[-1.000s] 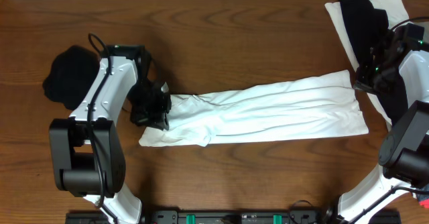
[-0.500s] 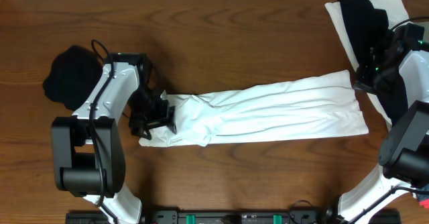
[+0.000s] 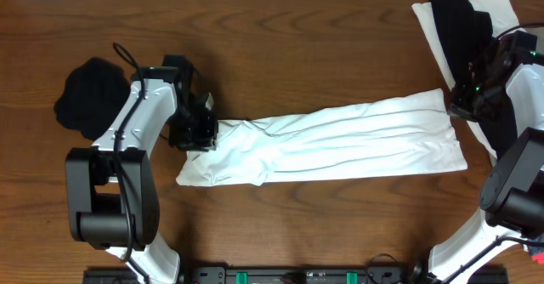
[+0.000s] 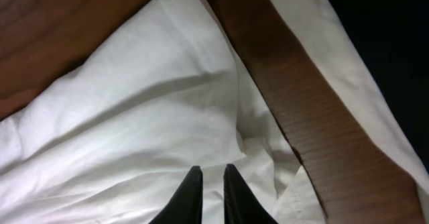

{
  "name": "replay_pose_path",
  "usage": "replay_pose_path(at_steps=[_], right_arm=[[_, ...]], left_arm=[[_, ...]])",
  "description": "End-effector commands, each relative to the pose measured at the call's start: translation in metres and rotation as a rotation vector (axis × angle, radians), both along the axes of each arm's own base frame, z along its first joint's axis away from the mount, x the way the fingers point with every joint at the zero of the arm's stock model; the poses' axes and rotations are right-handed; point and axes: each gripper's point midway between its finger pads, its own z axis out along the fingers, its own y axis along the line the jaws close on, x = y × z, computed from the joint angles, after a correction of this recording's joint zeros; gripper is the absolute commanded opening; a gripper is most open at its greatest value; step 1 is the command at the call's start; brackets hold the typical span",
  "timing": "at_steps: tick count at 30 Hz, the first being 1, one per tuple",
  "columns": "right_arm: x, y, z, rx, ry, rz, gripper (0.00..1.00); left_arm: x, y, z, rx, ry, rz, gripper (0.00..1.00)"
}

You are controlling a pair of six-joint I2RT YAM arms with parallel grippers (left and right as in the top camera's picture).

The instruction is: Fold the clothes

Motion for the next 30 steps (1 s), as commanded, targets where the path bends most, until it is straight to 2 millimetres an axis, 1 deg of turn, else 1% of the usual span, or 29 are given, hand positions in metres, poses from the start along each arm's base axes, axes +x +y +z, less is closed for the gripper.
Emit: replay_pose_path(at_steps=[1,2,3,4,7,10,12,15,18,21,26,30], right_arm=[[0.002,-0.001,0.013,-0.011,-0.029,0.01,0.18],[0.001,-0.005,0.013,-0.011,-0.03,0.0,0.31],[0.0,-0.009,0.013,-0.011,-0.03,-0.01,0.47],[-0.002,-0.013,0.013,-0.011,-0.028,-0.023,0.53],[-0.012,-0.027,0.013,0.001,-0.011,-0.065,0.55],[-0.021,-0.034,0.01,0.009,0.008,-0.076,0.55],[-0.024,-0.036,0.004,0.022,0.006,-0.087,0.54],[-0.021,-0.024,-0.008,0.095,-0.026,-0.059,0.55],[-0.02,-0.02,-0.021,0.119,-0.026,-0.057,0.59],[-0.023,-0.013,-0.036,0.16,0.0,-0.058,0.59],[-0.026,-0.013,-0.055,0.175,0.041,-0.061,0.62],[-0.028,-0.012,-0.063,0.184,0.06,-0.063,0.63]], left_arm=[[0.003,-0.01,0.006,-0.015,-0.037,-0.022,0.14],[0.003,-0.012,0.006,-0.015,-0.04,-0.029,0.14],[0.003,-0.014,0.006,-0.016,-0.041,-0.035,0.14],[0.002,-0.016,0.006,-0.016,-0.039,-0.043,0.14],[0.0,-0.02,0.006,-0.015,-0.035,-0.059,0.14],[0.0,-0.021,0.006,-0.015,-0.035,-0.059,0.14],[0.0,-0.021,0.006,-0.015,-0.035,-0.059,0.14],[-0.001,-0.021,0.006,-0.015,-0.032,-0.059,0.14],[-0.003,-0.02,0.006,-0.014,-0.025,-0.059,0.15],[-0.003,-0.02,0.006,-0.014,-0.024,-0.059,0.14],[-0.003,-0.02,0.006,-0.014,-0.024,-0.059,0.14],[-0.003,-0.02,0.006,-0.014,-0.024,-0.059,0.14]])
